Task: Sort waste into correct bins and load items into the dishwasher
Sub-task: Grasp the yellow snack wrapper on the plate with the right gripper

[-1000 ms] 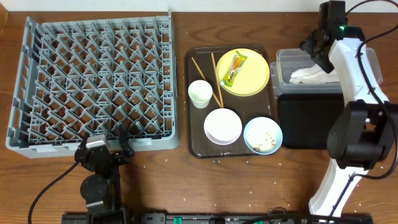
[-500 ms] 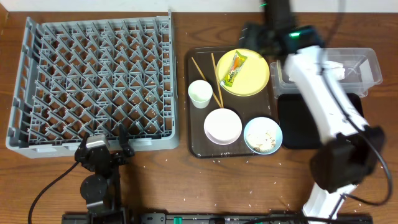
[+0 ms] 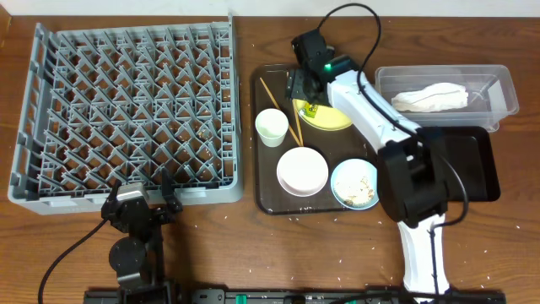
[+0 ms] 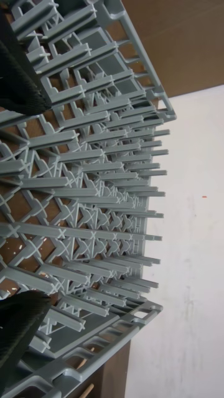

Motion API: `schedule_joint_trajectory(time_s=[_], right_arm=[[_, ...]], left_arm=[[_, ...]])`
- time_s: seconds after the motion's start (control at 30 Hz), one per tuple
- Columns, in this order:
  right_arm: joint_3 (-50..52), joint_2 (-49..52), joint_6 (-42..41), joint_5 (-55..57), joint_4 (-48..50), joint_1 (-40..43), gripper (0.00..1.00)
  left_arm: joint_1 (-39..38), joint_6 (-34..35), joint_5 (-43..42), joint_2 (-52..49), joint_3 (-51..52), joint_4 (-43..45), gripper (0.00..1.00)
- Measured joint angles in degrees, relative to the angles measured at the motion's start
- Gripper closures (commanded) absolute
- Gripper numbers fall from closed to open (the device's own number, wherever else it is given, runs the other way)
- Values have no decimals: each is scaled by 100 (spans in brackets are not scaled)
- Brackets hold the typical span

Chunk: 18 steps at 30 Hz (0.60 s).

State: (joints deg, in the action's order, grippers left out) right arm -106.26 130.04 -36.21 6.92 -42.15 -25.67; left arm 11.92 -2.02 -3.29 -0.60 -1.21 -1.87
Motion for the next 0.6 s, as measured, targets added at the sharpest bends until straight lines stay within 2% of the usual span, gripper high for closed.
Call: schedule_joint_trajectory(time_s=[0.1, 0.17, 0.23, 0.3, 0.33, 0.4, 0.6], right_arm=[[2, 155, -114, 105, 28, 11, 26], [2, 245, -221, 142, 68, 31, 32], [2, 332, -321, 177, 72, 50, 44], [2, 435, -415, 205, 70, 85, 63], [2, 450, -437, 254, 79, 90, 80], [2, 448, -503, 258, 85, 96, 99], [-4, 450, -544, 245, 0, 96, 99]], left_arm=[[0, 0, 0, 0, 0, 0, 9], [0, 0, 0, 0, 0, 0, 9], [0, 2, 0, 0, 0, 0, 9], [0, 0, 0, 0, 0, 0, 9], [0, 0, 0, 0, 0, 0, 9], [0, 0, 0, 0, 0, 0, 9], [0, 0, 0, 0, 0, 0, 9]])
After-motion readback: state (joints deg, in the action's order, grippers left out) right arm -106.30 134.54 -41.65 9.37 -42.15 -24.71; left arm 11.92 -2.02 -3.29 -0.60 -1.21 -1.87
